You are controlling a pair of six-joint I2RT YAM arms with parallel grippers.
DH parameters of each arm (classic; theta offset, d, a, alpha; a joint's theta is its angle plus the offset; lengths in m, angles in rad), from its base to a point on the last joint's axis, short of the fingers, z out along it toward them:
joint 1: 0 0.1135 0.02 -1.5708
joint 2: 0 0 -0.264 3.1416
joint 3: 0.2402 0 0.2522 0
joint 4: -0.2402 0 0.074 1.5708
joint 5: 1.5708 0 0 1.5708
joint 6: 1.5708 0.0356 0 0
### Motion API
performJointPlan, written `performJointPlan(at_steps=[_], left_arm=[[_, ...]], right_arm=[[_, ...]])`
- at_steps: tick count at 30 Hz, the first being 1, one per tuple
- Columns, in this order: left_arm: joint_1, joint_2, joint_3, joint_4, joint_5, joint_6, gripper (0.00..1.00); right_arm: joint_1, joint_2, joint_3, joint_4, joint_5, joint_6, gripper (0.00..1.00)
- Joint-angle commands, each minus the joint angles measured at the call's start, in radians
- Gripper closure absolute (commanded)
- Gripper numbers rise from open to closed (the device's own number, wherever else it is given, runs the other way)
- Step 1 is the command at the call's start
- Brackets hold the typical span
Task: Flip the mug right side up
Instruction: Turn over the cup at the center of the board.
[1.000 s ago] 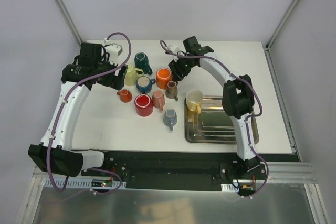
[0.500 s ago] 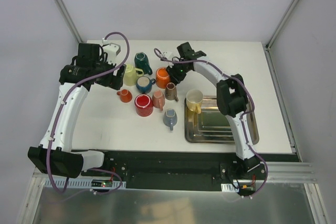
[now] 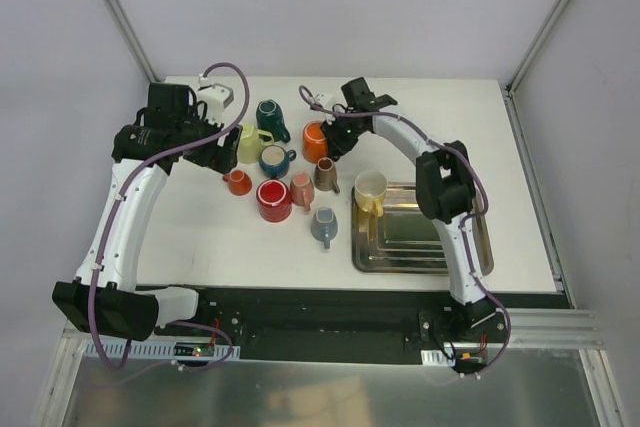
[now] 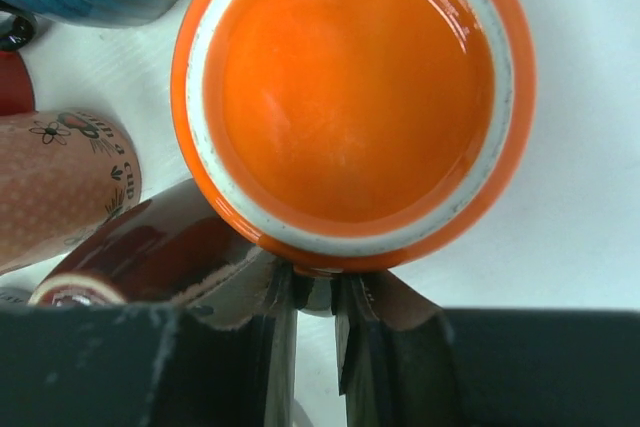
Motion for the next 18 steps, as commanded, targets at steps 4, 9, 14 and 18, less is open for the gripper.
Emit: performJointPlan(at_steps=[4, 9, 14, 18], left_arm=[[-0.006, -0.057, -0.062, 0.109, 0.146, 0.124, 0.14], [-0.024, -0.129, -0.156, 0.305, 0.226, 0.184, 0.16], [-0.082, -0.188, -0.248, 0.454, 0.234, 0.259, 0.18], [-0.191, -0.252, -0.38, 0.618, 0.151, 0.386, 0.17]], right_arm=[[-0.072, -0.246, 0.032, 0.027, -0.257, 0.226, 1.0], [-0.097, -0.31, 0.018, -0.021, -0.541, 0.425, 1.0], [-0.108, -0.407, -0.191, 0.312, -0.814, 0.909, 1.0], [-0.097, -0.436, -0.384, 0.949, -0.949, 1.54, 1.0]])
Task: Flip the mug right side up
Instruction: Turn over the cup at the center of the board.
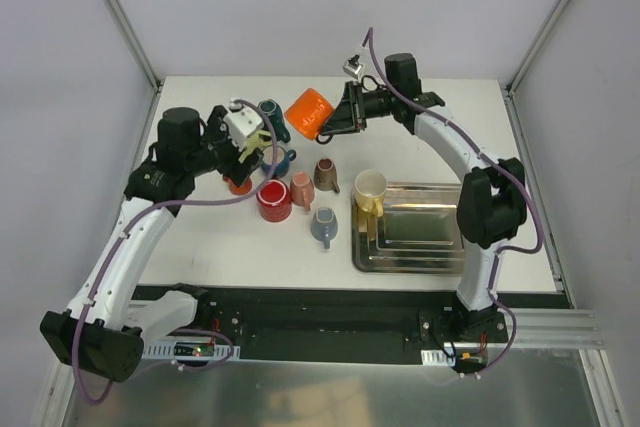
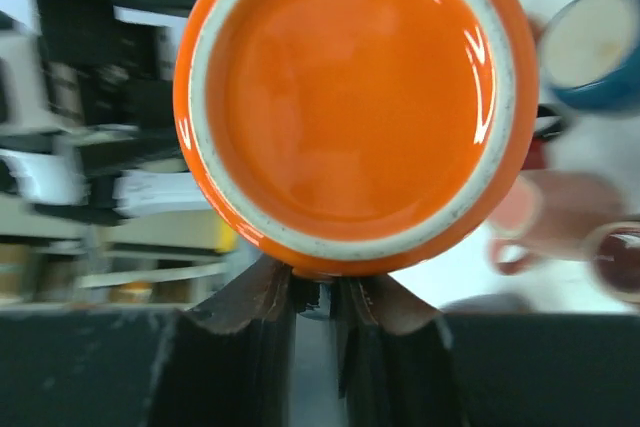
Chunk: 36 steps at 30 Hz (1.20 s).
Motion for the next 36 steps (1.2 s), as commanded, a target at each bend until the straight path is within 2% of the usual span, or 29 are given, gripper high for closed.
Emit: performJointPlan(at_steps=[1, 7, 10, 12, 17, 21, 25, 29, 33, 36], left_arm=[[-0.11, -0.08, -0.146, 0.282, -0.064, 0.174, 0.17], [-0.176, -0.058, -0.262, 0.554, -0.205, 0.198, 0.19], [-0.176, -0.026, -0.271, 0.634, -0.239, 0.17, 0.28], [-0.176, -0.011, -0.271, 0.674, -0.251, 0.139, 0.3], [-0.177, -0.002, -0.236, 0.685, -0.187, 0.081, 0.33], [-0.177, 0.026, -0.204, 0.671, -0.156, 0.052, 0.41], [-0.181, 0.058, -0.168, 0.675, -0.119, 0.023, 0.44], [-0.179, 0.061, -0.156, 0.675, -0.081, 0.015, 0.42], [-0.179, 0.034, -0.148, 0.617, -0.038, 0.037, 0.27], [-0.179, 0.026, -0.13, 0.544, -0.017, 0.029, 0.19]], right_arm=[[0.02, -0.054, -0.116, 0.594, -0.29, 0.634, 1.0], [0.051, -0.08, -0.142, 0.597, -0.373, 0.709, 1.0], [0.071, -0.089, -0.154, 0.595, -0.399, 0.739, 1.0], [0.08, -0.094, -0.163, 0.595, -0.404, 0.74, 1.0], [0.089, -0.082, -0.16, 0.597, -0.397, 0.749, 1.0], [0.097, -0.062, -0.143, 0.593, -0.399, 0.757, 1.0], [0.098, -0.046, -0.13, 0.592, -0.4, 0.771, 1.0], [0.095, -0.029, -0.113, 0.592, -0.399, 0.789, 1.0], [0.094, -0.026, -0.101, 0.593, -0.397, 0.794, 1.0], [0.086, -0.026, -0.093, 0.592, -0.397, 0.797, 1.0]])
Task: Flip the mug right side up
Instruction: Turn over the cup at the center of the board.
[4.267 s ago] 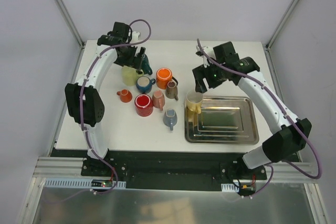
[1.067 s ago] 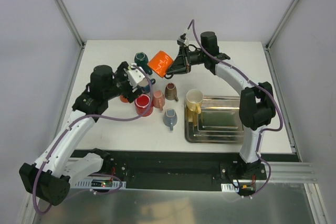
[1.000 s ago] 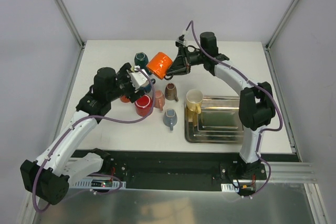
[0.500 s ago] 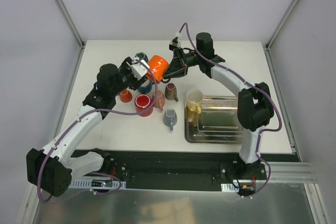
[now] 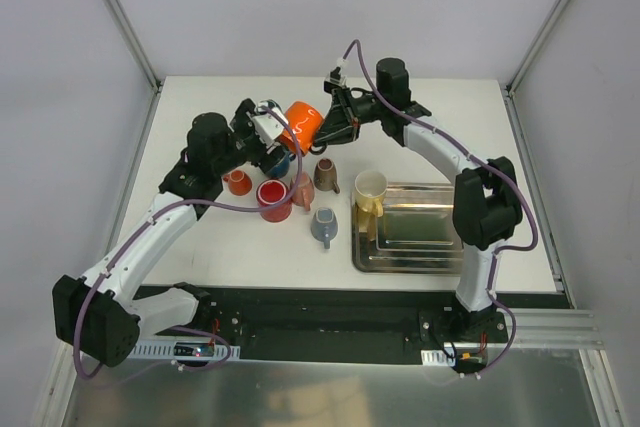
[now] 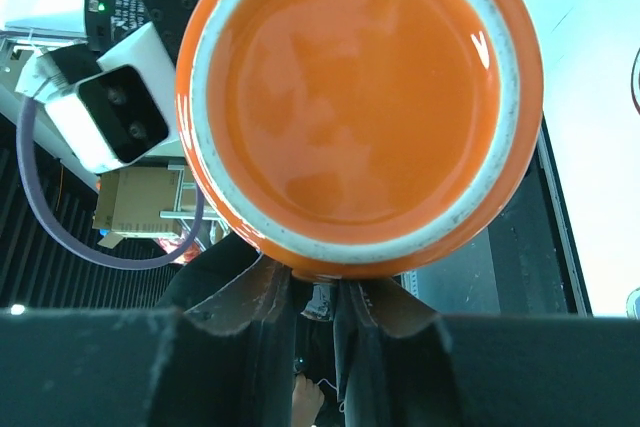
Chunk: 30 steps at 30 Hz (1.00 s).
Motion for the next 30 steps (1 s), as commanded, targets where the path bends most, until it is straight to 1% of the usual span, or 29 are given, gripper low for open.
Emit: performJointPlan(at_steps=[1, 2, 6, 8, 12, 15, 16, 18, 19, 22, 23, 24, 26, 27, 30], left_arm=[[-0.012, -0.039, 0.075, -0.009, 0.101, -0.039, 0.16], [-0.011, -0.036, 0.087, -0.046, 0.097, -0.045, 0.15], [-0.005, -0.034, 0.092, -0.04, 0.026, -0.124, 0.19], [-0.002, -0.028, 0.086, -0.017, 0.017, -0.151, 0.24], [-0.002, 0.001, 0.054, 0.081, 0.025, -0.198, 0.38], [-0.002, 0.047, 0.055, 0.127, 0.06, -0.294, 0.42], [-0.002, 0.058, 0.046, 0.16, 0.075, -0.315, 0.45], [-0.012, 0.066, 0.029, 0.208, 0.112, -0.361, 0.55], [-0.023, 0.07, 0.029, 0.21, 0.12, -0.359, 0.6], [-0.041, 0.078, 0.029, 0.211, 0.121, -0.37, 0.76], [-0.041, 0.079, 0.031, 0.211, 0.114, -0.379, 0.83], [-0.041, 0.081, 0.034, 0.213, 0.111, -0.387, 0.86], [-0.04, 0.084, 0.038, 0.218, 0.08, -0.404, 0.97], [-0.041, 0.087, 0.043, 0.224, 0.065, -0.408, 1.0], [-0.041, 0.101, 0.057, 0.225, 0.061, -0.405, 0.99]], right_arm=[[0.02, -0.015, 0.067, 0.051, -0.089, 0.021, 1.0], [0.018, -0.015, 0.067, 0.051, -0.091, 0.019, 1.0], [0.017, -0.015, 0.062, 0.049, -0.089, 0.016, 1.0], [0.015, -0.015, 0.059, 0.038, -0.094, 0.016, 1.0], [0.018, -0.011, 0.044, 0.012, -0.104, 0.025, 1.0], [0.015, -0.004, 0.02, 0.011, -0.108, 0.034, 1.0], [0.015, -0.001, 0.009, 0.012, -0.104, 0.04, 1.0], [0.014, 0.0, -0.005, -0.015, -0.095, 0.048, 1.0], [0.012, 0.002, -0.01, -0.021, -0.092, 0.048, 1.0], [0.011, 0.009, -0.014, -0.038, -0.085, 0.048, 1.0], [0.011, 0.012, -0.011, -0.046, -0.086, 0.047, 1.0], [0.011, 0.015, -0.013, -0.051, -0.085, 0.045, 1.0], [0.011, 0.019, -0.016, -0.054, -0.08, 0.044, 1.0], [0.011, 0.02, -0.016, -0.063, -0.08, 0.041, 1.0], [0.012, 0.022, -0.022, -0.074, -0.083, 0.036, 1.0]])
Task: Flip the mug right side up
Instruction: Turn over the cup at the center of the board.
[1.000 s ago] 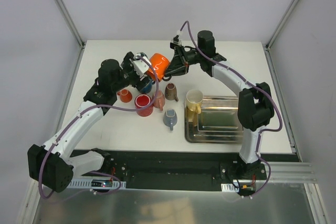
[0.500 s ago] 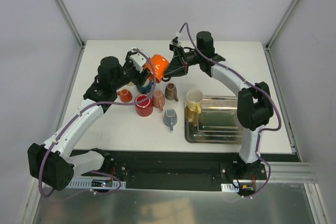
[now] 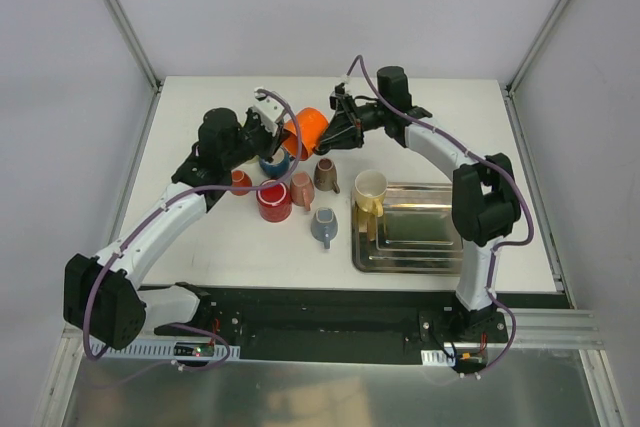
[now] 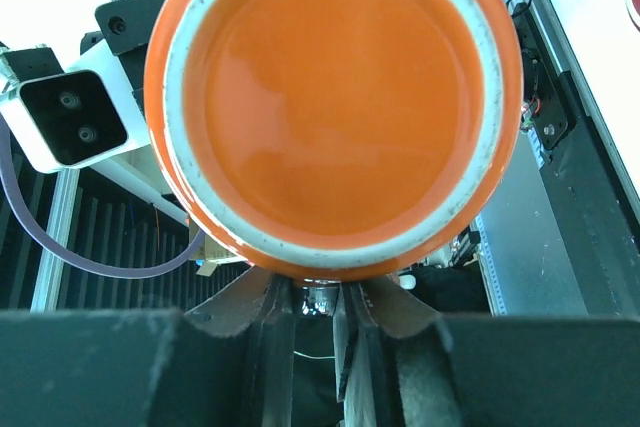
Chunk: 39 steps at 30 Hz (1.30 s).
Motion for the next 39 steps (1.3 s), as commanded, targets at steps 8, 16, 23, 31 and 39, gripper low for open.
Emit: performJointPlan(at_steps=[8, 16, 23, 31, 39], left_arm=[[-0.024, 0.085, 0.074, 0.163, 0.056, -0.142, 0.8], [-0.024, 0.086, 0.113, 0.098, 0.065, -0.14, 1.0], [-0.024, 0.019, 0.194, -0.235, 0.065, -0.074, 1.0], [-0.024, -0.061, 0.226, -0.585, 0.071, -0.013, 1.0], [-0.022, 0.023, 0.335, -0.861, 0.054, -0.048, 1.0]], right_arm=[[0.038, -0.004, -0.018, 0.02, -0.106, -0.056, 1.0], [0.008, -0.013, -0.045, 0.077, -0.038, -0.082, 0.59], [-0.097, -0.023, -0.01, 0.033, 0.069, -0.151, 0.26], [-0.189, -0.053, 0.205, -0.42, 0.291, -0.584, 0.13], [-0.215, -0.178, 0.297, -0.707, 0.968, -1.028, 0.01]])
